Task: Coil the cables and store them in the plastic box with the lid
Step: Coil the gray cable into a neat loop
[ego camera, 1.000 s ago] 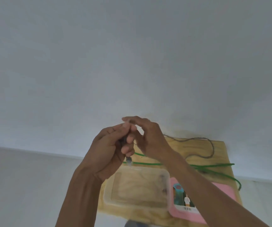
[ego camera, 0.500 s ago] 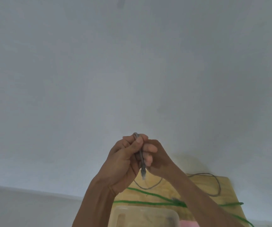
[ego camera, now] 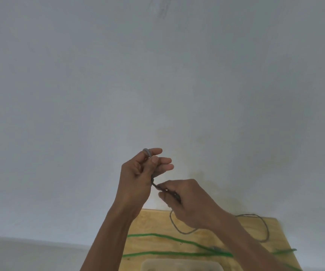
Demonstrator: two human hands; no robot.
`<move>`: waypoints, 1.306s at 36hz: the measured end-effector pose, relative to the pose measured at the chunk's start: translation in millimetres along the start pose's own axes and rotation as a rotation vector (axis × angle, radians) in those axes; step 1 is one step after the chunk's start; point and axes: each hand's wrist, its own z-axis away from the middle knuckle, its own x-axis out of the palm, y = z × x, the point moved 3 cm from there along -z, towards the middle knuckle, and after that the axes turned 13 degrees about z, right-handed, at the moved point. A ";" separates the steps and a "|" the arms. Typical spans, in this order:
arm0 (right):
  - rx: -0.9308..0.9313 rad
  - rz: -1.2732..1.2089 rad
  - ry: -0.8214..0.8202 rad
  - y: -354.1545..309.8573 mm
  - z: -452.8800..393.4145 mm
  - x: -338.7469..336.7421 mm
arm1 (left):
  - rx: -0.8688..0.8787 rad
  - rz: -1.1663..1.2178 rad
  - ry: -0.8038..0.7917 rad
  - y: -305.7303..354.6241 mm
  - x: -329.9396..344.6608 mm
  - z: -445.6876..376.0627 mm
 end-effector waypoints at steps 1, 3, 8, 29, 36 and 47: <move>0.012 0.004 0.006 -0.1 -0.7 -2.7 | 0.013 -0.038 -0.010 -1.2 -1.3 -0.9; 0.029 0.024 0.011 0.3 -1.5 -9.3 | 0.036 -0.128 -0.023 -3.7 -4.3 -2.6; -0.044 0.042 -0.010 -5.2 -7.8 -38.0 | 0.013 -0.398 -0.097 -16.1 -10.2 -3.7; 0.071 -0.712 0.155 40.8 -46.0 -65.0 | -0.205 0.206 -0.206 -14.1 48.4 13.3; 0.168 -0.707 0.096 40.4 -20.2 -17.0 | -0.123 0.207 -0.223 -11.1 58.7 -0.9; 0.129 -0.185 0.053 39.2 -5.8 -17.6 | -0.030 -0.139 -0.127 -12.6 46.0 -24.4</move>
